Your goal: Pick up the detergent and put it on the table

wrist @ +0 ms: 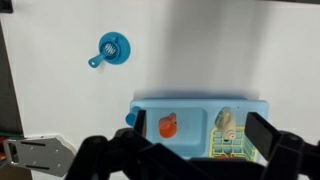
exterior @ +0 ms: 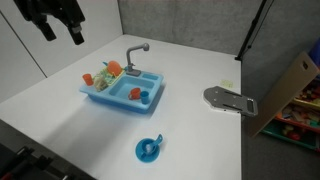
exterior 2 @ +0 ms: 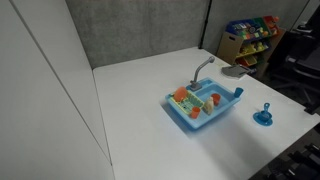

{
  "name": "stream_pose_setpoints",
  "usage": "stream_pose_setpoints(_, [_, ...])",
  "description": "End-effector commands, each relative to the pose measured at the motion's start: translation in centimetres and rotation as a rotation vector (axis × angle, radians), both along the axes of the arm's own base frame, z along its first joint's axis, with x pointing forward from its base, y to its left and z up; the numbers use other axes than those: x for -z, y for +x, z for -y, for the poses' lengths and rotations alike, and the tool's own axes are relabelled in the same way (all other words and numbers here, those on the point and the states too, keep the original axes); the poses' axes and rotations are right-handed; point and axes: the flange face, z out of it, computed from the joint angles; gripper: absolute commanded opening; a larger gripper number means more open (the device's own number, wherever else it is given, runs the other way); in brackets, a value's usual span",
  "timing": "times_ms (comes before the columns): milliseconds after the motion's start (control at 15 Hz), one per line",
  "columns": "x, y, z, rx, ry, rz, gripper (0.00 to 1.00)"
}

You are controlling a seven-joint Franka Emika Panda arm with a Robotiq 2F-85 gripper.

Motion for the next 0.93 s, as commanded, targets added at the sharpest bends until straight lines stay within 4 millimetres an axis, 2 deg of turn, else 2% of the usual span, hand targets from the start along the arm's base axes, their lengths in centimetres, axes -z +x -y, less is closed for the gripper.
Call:
stream_pose_setpoints(0, [1.6,2.9,-1.0,0.045,0.003,-0.003,1.00])
stream_pose_setpoints(600, [8.6,6.4,-3.2,0.098,-0.031,-0.111,1.00])
stream_pose_setpoints(867, [10.6,7.4,-3.7,0.124,-0.039,-0.134,1.00])
